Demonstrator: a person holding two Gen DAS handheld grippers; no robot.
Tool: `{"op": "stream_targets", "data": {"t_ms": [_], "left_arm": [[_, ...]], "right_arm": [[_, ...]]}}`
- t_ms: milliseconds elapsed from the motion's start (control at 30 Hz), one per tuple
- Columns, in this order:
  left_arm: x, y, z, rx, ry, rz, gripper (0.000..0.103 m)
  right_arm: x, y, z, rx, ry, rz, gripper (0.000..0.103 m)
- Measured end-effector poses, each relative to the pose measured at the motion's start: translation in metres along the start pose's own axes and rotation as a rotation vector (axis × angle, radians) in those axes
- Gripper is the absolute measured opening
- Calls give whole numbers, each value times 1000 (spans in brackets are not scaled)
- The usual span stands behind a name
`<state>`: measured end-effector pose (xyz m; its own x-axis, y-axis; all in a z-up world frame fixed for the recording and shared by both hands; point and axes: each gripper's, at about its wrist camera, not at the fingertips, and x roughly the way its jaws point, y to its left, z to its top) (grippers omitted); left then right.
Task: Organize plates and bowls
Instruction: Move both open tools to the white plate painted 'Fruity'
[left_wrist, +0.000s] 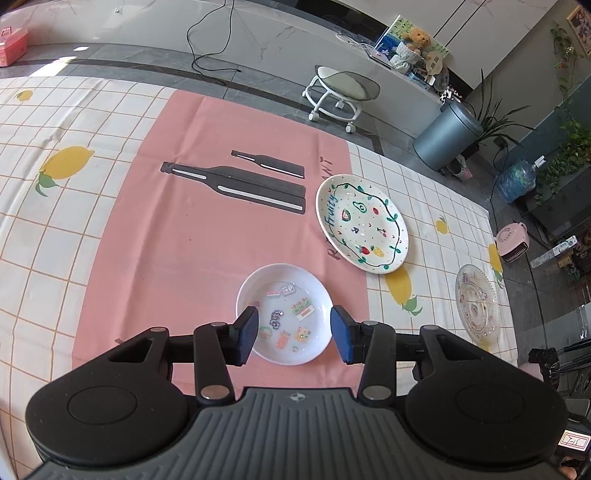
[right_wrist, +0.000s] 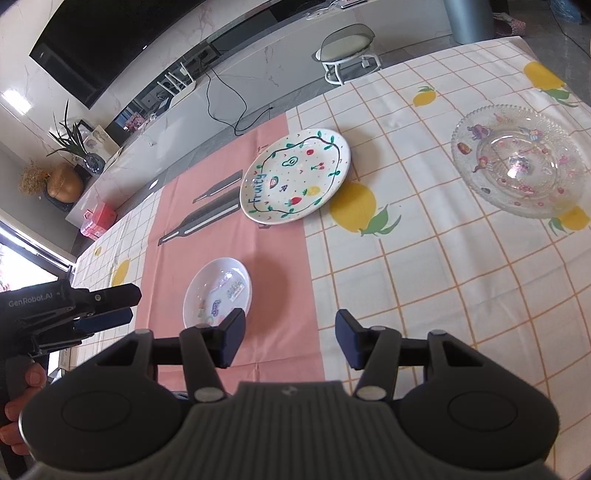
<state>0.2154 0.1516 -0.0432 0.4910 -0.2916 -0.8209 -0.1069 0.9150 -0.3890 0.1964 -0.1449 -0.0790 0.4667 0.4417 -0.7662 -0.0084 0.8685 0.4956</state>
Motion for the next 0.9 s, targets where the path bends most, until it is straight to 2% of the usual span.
{"op": "stream_targets", "data": {"t_ms": [267,567,667,900], "left_arm": [[33,-7,29,17,25,-40,49],[78,-20,69,79,-5,-81,49],[94,-17,80,86,-17,-90,49],[130,-5,94,29,11,-112,49]], "right_arm": [[30,-7,27,4,12,-26,53],[63,-29,76,63,-66,-17,52],[74,-41,91,110,-83,-5,46],[95,-64,108,200,-85,19,42]]}}
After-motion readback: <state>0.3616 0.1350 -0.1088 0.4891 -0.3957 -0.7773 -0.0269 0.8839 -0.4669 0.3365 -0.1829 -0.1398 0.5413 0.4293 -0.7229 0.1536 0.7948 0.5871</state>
